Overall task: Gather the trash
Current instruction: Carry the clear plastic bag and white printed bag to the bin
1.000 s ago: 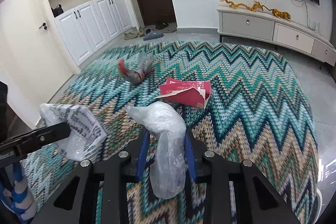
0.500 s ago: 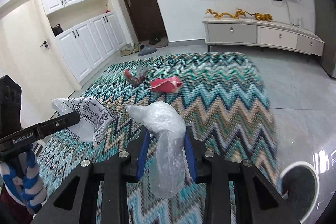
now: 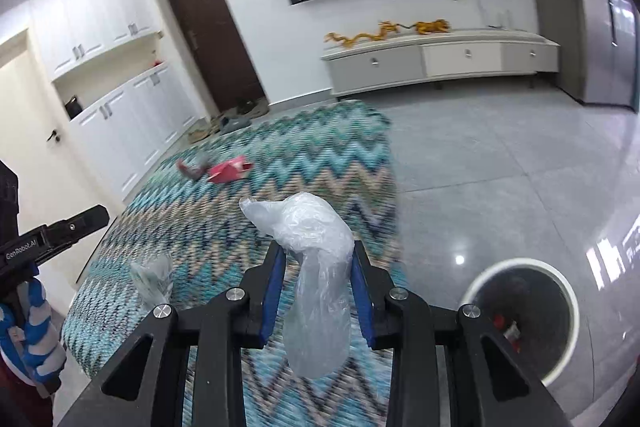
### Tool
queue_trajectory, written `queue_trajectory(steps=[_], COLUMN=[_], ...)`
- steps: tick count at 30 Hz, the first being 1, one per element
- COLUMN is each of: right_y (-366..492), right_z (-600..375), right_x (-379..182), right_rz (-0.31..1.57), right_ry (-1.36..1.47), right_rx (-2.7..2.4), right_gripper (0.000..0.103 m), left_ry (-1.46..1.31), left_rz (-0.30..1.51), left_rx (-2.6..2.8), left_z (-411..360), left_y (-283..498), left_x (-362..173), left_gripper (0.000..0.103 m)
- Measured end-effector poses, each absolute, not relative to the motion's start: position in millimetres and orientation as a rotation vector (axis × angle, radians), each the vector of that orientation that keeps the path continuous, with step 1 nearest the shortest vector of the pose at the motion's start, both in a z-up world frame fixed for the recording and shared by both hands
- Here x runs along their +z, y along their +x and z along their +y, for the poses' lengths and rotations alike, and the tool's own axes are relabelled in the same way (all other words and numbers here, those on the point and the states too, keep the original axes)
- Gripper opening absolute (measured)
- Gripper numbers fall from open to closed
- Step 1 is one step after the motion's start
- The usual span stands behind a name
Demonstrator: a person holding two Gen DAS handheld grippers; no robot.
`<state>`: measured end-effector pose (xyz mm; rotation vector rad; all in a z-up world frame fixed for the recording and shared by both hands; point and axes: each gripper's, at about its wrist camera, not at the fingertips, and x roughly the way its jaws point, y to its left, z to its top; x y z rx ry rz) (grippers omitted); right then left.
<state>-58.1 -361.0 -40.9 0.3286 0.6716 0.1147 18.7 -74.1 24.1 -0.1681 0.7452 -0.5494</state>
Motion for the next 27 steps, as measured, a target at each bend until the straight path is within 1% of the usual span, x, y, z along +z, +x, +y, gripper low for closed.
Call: queue_trajectory(steps=[6, 7, 8, 9, 10, 11, 12, 19, 23, 24, 25, 26, 27], right_y=[-82, -85, -87, -89, -91, -92, -95, -102, -107, -109, -110, -111, -112], right_z=[-400, -405, -408, -411, -415, -417, -419, -432, -437, -438, -438, -439, -440], right_x=[-51, -53, -53, -54, -56, -57, -58, -70, -70, -70, -70, -70, -71], right_rz=[0.670, 0.670, 0.669, 0.668, 0.668, 0.667, 0.667, 0.686, 0.688, 0.689, 0.690, 0.691, 0.692], right_ry=[0.376, 0.381, 0.386, 0.392, 0.397, 0.400, 0.406, 0.430, 0.429, 0.426, 0.422, 0.419, 0.420], right_rx=[0.052, 0.043, 0.036, 0.029, 0.022, 0.016, 0.011, -0.006, -0.013, -0.016, -0.020, -0.025, -0.029], right_gripper=[0.030, 0.030, 0.030, 0.030, 0.030, 0.030, 0.030, 0.030, 0.030, 0.030, 0.030, 0.030, 0.030], left_ry=[-0.152, -0.152, -0.147, -0.139, -0.132, -0.125, -0.117, -0.051, 0.046, 0.058, 0.065, 0.070, 0.066], left_rz=[0.781, 0.801, 0.814, 0.829, 0.838, 0.843, 0.850, 0.957, 0.956, 0.946, 0.939, 0.935, 0.928], left_rx=[-0.553, -0.559, -0.561, -0.560, -0.557, -0.551, -0.551, -0.527, -0.483, -0.479, -0.480, -0.486, -0.487], left_z=[-87, -87, -88, -89, -88, -88, -88, -106, -124, -126, -127, -128, -127], left_y=[23, 25, 25, 25, 25, 24, 23, 26, 20, 18, 16, 14, 13], left_x=[18, 14, 10, 5, 0, -6, -11, -57, -75, -78, -78, -79, -77], left_gripper=[0.015, 0.019, 0.023, 0.038, 0.055, 0.059, 0.060, 0.061, 0.060, 0.053, 0.041, 0.038, 0.032])
